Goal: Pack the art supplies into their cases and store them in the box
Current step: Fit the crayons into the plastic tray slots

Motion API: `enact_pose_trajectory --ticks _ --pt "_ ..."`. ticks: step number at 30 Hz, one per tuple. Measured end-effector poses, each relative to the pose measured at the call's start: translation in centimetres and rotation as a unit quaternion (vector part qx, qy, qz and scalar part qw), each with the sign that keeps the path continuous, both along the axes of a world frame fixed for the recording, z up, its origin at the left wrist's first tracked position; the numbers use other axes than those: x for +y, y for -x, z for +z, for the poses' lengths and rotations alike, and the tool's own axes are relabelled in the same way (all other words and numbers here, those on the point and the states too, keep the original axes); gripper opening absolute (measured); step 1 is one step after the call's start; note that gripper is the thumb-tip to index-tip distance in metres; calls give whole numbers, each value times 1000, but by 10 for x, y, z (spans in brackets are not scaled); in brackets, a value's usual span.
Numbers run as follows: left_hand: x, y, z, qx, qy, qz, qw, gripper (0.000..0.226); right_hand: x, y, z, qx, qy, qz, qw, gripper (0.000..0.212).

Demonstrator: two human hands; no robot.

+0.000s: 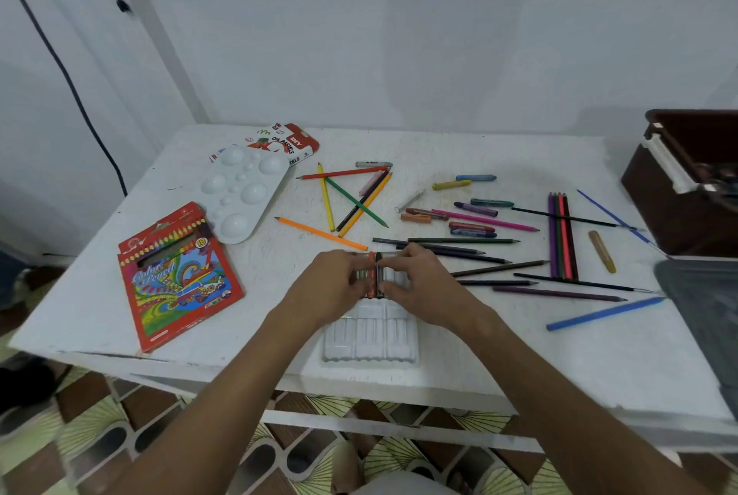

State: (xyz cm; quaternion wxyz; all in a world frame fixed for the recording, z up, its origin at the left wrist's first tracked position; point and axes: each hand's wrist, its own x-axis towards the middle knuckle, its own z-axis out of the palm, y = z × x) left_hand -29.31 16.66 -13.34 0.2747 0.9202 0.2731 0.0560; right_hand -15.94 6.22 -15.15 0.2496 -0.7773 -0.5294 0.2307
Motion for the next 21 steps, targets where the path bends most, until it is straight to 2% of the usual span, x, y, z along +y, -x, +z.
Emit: enact_pose_trajectory --ticks 12,21 --pt "12 -6 -3 23 -26 -28 999 24 5 -4 -2 -31 16 8 999 43" --pt "9 -3 -14 51 -49 7 997 28 7 -3 -2 -22 21 11 999 40"
